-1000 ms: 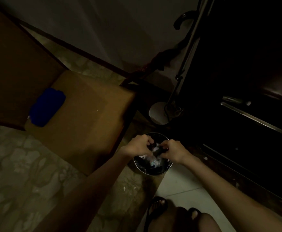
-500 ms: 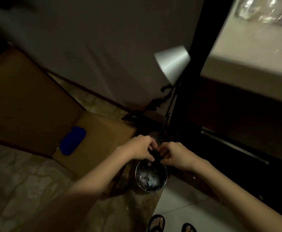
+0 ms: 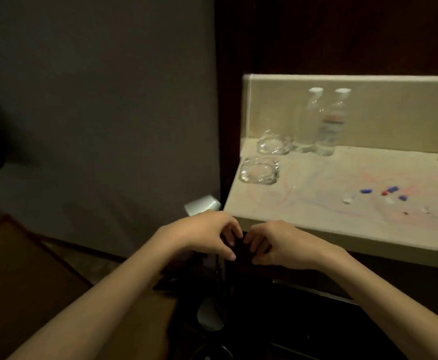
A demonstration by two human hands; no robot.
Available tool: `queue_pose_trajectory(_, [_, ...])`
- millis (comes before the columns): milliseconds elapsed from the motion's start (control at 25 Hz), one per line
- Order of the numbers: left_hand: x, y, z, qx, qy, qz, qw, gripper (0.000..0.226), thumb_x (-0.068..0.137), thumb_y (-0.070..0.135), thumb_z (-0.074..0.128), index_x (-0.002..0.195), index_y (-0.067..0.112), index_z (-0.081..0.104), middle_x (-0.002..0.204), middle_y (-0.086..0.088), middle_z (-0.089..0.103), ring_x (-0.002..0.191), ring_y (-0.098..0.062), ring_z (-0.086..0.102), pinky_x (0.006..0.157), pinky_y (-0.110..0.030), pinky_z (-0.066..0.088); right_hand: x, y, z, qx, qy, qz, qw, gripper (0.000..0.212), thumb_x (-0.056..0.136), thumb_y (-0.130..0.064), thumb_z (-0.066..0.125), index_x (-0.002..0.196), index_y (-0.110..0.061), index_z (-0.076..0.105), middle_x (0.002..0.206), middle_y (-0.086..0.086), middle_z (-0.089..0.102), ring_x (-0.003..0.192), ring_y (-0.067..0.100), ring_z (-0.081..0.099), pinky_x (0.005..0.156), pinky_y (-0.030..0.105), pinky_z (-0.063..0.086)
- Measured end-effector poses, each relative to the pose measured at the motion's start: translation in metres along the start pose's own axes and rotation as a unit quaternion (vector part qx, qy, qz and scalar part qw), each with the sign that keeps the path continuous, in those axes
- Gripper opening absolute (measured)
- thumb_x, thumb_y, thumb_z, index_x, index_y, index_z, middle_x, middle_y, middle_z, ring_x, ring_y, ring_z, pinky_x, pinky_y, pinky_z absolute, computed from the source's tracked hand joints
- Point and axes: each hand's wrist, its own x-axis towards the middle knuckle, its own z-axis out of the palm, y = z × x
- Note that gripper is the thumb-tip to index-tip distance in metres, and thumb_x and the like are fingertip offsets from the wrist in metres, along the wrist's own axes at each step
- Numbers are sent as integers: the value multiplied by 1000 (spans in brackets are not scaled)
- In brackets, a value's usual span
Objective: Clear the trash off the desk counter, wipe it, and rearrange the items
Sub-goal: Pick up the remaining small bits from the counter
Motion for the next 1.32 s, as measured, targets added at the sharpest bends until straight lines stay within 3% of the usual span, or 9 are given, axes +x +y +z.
queue_pose_trajectory(160, [51, 55, -17, 39, -14, 30, 999, 46, 80, 22, 77, 122, 21, 60, 110, 7, 69, 90, -2, 61, 84, -17, 48, -31, 42, -45, 6, 50, 32, 998, 38, 81, -16, 71, 118, -15, 61, 105, 1, 69, 92, 11, 66, 83, 21, 51])
queue_pose_trajectory(320, [117, 104, -19, 42, -29, 42, 998, 48, 80, 24, 77, 124, 20, 58, 109, 7, 68, 99, -10, 64, 92, -32, 52, -55, 100, -85, 28, 70, 71, 995, 36, 84, -21, 70, 118, -17, 60, 108, -1, 67, 95, 8, 64, 86, 24, 53])
queue_pose_trajectory(600, [233, 179, -9, 41, -15, 55, 998, 48, 80, 22, 77, 123, 18, 58, 111, 1, 69, 100, -13, 65, 93, -32, 51, -77, 212, -155, 16, 86, 74, 993, 36, 82, -21, 71, 116, -14, 62, 104, 1, 68, 94, 12, 65, 86, 28, 53])
queue_pose_trajectory(840, [310, 200, -10, 35, 27, 46, 998, 40, 82, 29, 74, 118, 17, 62, 111, 0, 69, 99, -13, 65, 91, -29, 51, -82, 281, -189, 16, 91, 78, 993, 35, 82, -29, 72, 113, -17, 63, 101, -3, 70, 91, 8, 66, 83, 22, 53])
queue_pose_trajectory(1080, [390, 202, -20, 50, 101, 41, 993, 57, 89, 39, 63, 137, 13, 45, 133, -7, 56, 117, -20, 56, 97, -30, 44, -76, 329, -218, 16, 133, 119, 984, 31, 82, -34, 71, 109, -20, 65, 96, -8, 67, 89, 5, 64, 81, 21, 52])
queue_pose_trajectory(1320, [455, 194, -22, 113, 95, 20, 989, 63, 93, 44, 54, 140, 6, 37, 141, -16, 46, 126, -30, 47, 98, -35, 40, -58, 376, -237, -22, 179, 194, 964, 29, 89, -31, 60, 114, -17, 63, 110, -3, 66, 101, 11, 61, 87, 23, 48])
